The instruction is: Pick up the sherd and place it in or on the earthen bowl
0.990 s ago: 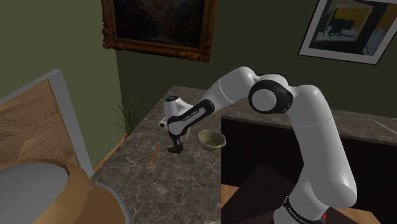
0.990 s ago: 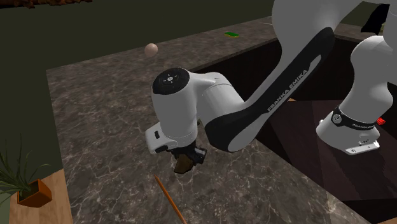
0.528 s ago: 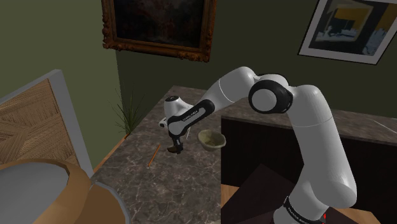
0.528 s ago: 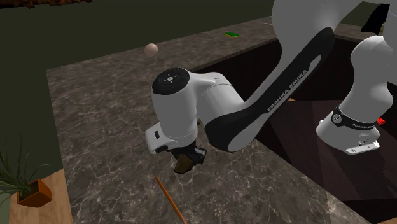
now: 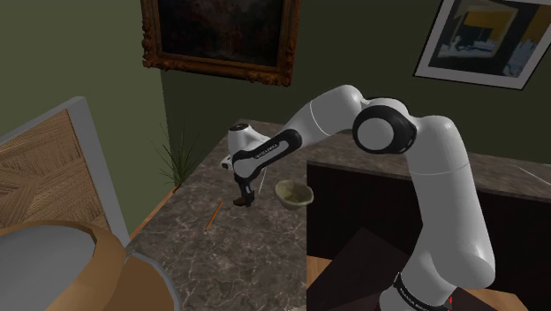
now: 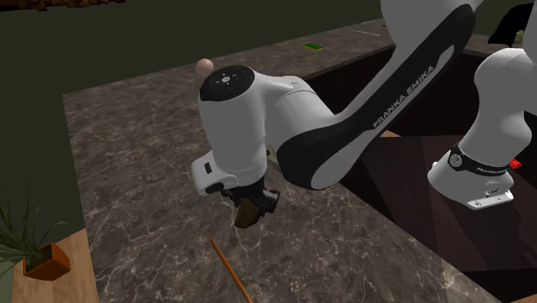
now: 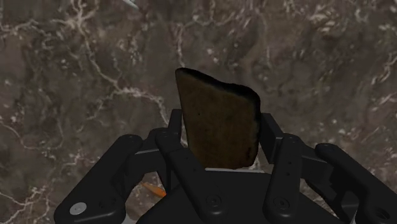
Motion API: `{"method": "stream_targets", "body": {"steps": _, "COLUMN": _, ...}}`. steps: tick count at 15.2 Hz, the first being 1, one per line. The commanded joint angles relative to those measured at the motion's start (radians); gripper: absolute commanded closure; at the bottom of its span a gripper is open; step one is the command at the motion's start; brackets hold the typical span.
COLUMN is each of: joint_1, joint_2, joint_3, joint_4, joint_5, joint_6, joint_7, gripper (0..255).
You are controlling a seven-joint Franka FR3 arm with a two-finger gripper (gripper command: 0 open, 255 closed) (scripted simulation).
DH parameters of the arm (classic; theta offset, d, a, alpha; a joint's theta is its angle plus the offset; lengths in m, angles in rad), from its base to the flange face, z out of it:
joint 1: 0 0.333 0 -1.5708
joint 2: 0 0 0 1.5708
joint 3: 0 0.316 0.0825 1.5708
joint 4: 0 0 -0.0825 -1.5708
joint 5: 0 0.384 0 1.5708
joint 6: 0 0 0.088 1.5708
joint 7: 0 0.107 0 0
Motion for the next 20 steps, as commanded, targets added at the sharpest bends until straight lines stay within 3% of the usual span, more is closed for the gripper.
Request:
{"method": "stream_targets", "body": {"steps": 1, "joint_1": 0.001, "joint_2": -0.018, "joint_3": 0.001, "joint_4": 0.0, "joint_5": 0.001, "joint_6": -0.018, "joint_7": -0.002, "gripper": 255}}
{"method": "stream_targets", "body": {"steps": 20, "joint_1": 0.001, "joint_2": -0.149, "joint_3": 0.006, "joint_4": 0.068, "joint_5": 0.014, "joint_6": -0.216, "joint_7": -0.027, "gripper": 255}}
